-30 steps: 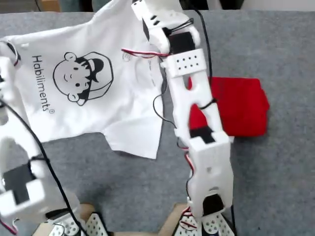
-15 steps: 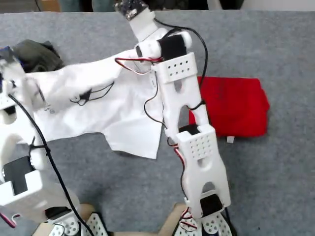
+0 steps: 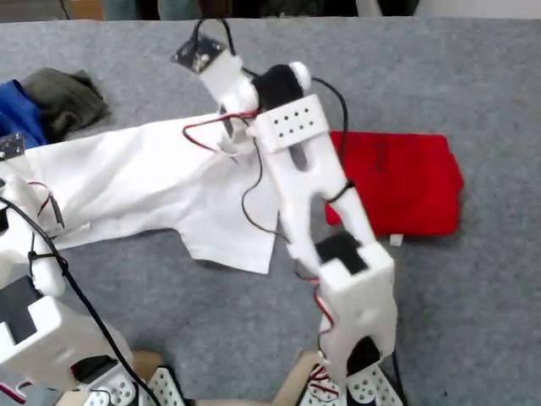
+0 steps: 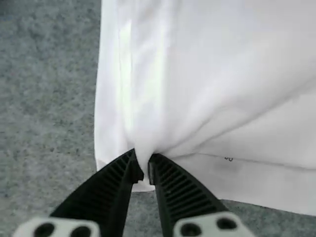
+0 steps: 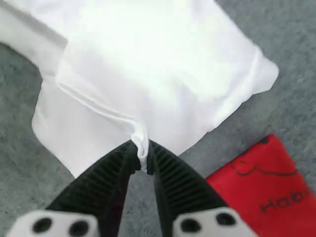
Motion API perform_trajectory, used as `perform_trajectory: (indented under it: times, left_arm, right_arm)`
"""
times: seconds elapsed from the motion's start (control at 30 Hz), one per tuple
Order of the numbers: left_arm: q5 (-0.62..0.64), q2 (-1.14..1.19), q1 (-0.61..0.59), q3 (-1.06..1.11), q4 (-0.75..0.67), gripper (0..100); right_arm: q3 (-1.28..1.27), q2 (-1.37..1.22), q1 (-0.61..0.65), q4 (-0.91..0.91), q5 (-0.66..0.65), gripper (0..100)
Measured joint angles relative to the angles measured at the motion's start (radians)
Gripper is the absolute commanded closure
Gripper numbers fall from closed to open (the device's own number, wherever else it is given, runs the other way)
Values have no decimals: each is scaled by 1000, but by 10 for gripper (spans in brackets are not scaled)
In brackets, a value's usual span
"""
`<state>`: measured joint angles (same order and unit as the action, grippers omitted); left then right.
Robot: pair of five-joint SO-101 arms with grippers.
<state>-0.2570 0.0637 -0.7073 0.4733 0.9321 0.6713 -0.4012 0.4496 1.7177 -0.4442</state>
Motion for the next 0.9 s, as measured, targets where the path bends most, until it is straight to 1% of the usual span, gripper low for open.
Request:
perform_trajectory:
  times: [0.27, 0.43, 0.53, 0.6, 0.7, 0.77, 0.9]
  left_arm:
    - [-5, 0, -29, 0, -32, 971]
    - [-63, 11, -37, 0, -32, 971]
    - [-81, 40, -37, -2, -32, 970]
    - [-83, 68, -37, -6, -40, 966]
    - [-83, 112, -43, -60, -6, 889]
    - [-83, 146, -46, -117, 44, 839]
    - [-84, 215, -58, -226, 130, 823]
  right_arm:
    - [-637, 331, 18, -259, -9, 985]
    - [-1025, 540, 26, -419, -8, 985]
    - [-1185, 615, 41, -489, -8, 985]
    - [-1260, 644, 74, -529, -8, 985]
    - [-1333, 661, 129, -578, -8, 982]
    - [-1366, 663, 141, -609, -9, 952]
    - [-1415, 663, 132, -643, -9, 789]
